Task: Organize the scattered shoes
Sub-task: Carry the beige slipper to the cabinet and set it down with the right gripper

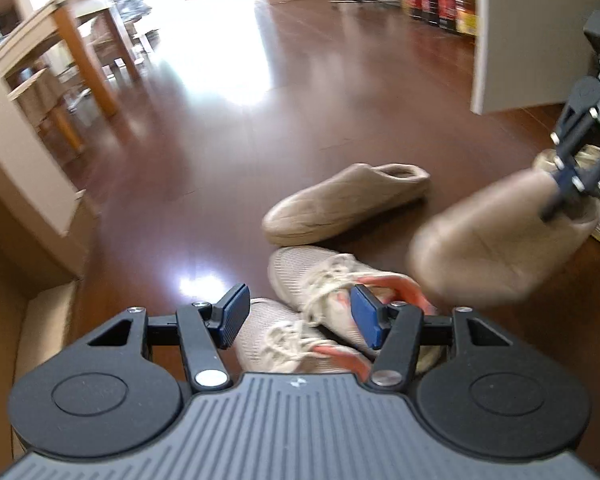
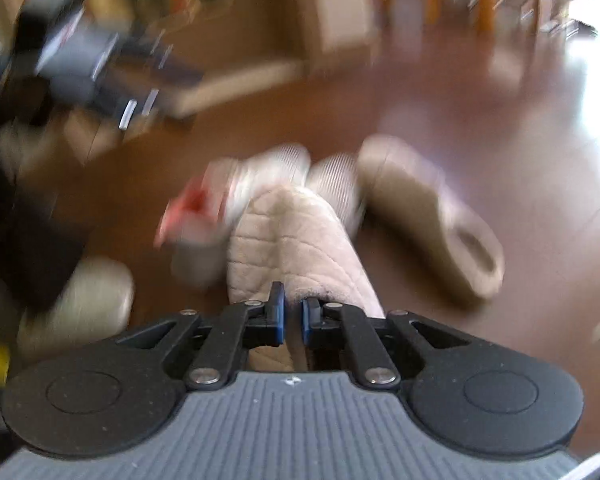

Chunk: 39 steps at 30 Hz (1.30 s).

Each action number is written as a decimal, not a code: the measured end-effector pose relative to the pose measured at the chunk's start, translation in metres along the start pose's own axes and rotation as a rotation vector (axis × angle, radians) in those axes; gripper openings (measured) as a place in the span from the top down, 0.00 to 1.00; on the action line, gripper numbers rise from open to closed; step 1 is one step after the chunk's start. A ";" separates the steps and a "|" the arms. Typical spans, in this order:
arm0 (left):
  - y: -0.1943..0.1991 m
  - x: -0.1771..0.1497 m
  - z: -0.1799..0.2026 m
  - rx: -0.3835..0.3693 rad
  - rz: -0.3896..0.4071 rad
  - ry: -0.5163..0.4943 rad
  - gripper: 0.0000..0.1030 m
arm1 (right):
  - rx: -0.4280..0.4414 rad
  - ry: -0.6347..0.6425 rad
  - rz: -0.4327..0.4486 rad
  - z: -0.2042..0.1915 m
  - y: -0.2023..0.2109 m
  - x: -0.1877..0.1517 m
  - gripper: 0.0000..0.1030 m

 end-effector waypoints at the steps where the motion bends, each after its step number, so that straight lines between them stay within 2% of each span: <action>1: -0.001 0.001 0.007 -0.013 0.001 -0.013 0.41 | 0.024 0.022 -0.048 -0.007 0.000 -0.010 0.93; 4: -0.003 0.005 0.026 -0.043 0.005 -0.051 0.41 | 0.079 0.147 -0.237 -0.043 -0.014 -0.053 0.92; 5: -0.004 0.006 0.031 -0.051 0.007 -0.057 0.41 | 0.066 0.144 -0.266 -0.049 -0.016 -0.063 0.87; 6: -0.005 0.007 0.035 -0.060 0.008 -0.064 0.41 | 0.034 0.091 -0.273 -0.050 -0.016 -0.072 0.71; 7: -0.005 0.008 0.040 -0.067 0.009 -0.068 0.41 | -0.010 -0.014 -0.264 -0.048 -0.013 -0.084 0.62; 8: -0.004 0.008 0.045 -0.074 0.008 -0.069 0.41 | -0.051 -0.142 -0.244 -0.045 -0.010 -0.095 0.48; 9: -0.004 0.008 0.049 -0.082 0.006 -0.070 0.41 | -0.115 -0.333 -0.180 -0.042 -0.006 -0.110 0.31; 11: -0.007 0.008 0.052 -0.089 -0.001 -0.072 0.41 | -0.191 -0.624 -0.030 -0.041 0.003 -0.134 0.25; 12: -0.008 0.007 0.056 -0.090 -0.009 -0.076 0.41 | -0.231 -0.812 0.085 -0.043 0.007 -0.148 0.22; 16: 0.000 0.003 0.065 -0.066 -0.022 -0.091 0.41 | -0.340 -1.199 0.316 -0.030 0.004 -0.171 0.22; 17: 0.004 0.001 0.067 -0.060 -0.021 -0.089 0.41 | -0.329 -1.307 0.346 -0.022 -0.003 -0.175 0.22; 18: 0.008 0.000 0.068 -0.058 -0.024 -0.081 0.41 | -0.298 -1.425 0.377 -0.011 -0.013 -0.182 0.27; 19: 0.011 -0.002 0.069 -0.057 -0.026 -0.073 0.41 | -0.267 -1.473 0.386 -0.007 -0.019 -0.187 0.38; 20: 0.017 -0.004 0.071 -0.053 -0.025 -0.061 0.41 | -0.201 -1.518 0.357 -0.004 -0.032 -0.188 0.75; 21: 0.025 -0.008 0.074 -0.048 -0.020 -0.049 0.41 | -0.152 -1.487 0.308 -0.004 -0.042 -0.182 0.78; 24: 0.056 -0.016 0.079 -0.044 0.006 -0.047 0.41 | -0.173 -1.167 0.211 -0.018 -0.040 -0.156 0.80; 26: 0.079 -0.020 0.082 -0.051 0.024 -0.049 0.41 | -0.135 -0.908 0.097 -0.046 -0.024 -0.135 0.81; 29: 0.109 -0.018 0.087 -0.063 0.047 -0.069 0.41 | -0.114 -0.672 -0.070 -0.081 -0.005 -0.122 0.81; 32: 0.130 -0.011 0.090 -0.085 0.063 -0.090 0.41 | -0.081 -0.507 -0.217 -0.113 0.000 -0.121 0.81; 33: 0.137 -0.008 0.090 -0.092 0.073 -0.101 0.41 | -0.109 -0.487 -0.261 -0.124 -0.002 -0.126 0.76; 34: 0.140 -0.005 0.090 -0.094 0.082 -0.110 0.41 | -0.153 -0.504 -0.257 -0.128 -0.002 -0.129 0.65; 35: 0.141 -0.003 0.089 -0.091 0.087 -0.117 0.41 | -0.182 -0.528 -0.232 -0.130 0.000 -0.130 0.29; 36: 0.140 -0.002 0.087 -0.084 0.091 -0.121 0.38 | -0.221 -0.563 -0.185 -0.132 0.002 -0.133 0.12; 38: 0.137 -0.001 0.083 -0.088 0.086 -0.105 0.34 | -0.324 -0.660 -0.032 -0.138 0.012 -0.142 0.11; 39: 0.134 -0.003 0.083 -0.099 0.078 -0.089 0.34 | -0.407 -0.717 0.062 -0.148 0.018 -0.154 0.10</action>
Point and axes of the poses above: each gripper's, at about its wrist camera, not at the fingertips, and y roughly against the way its jaws point, z to its right, x to its top, the point moved 5 cm from there along -y, roughly the way its jaws point, and after that the axes turned 2 degrees about z, right-handed, at the moved point
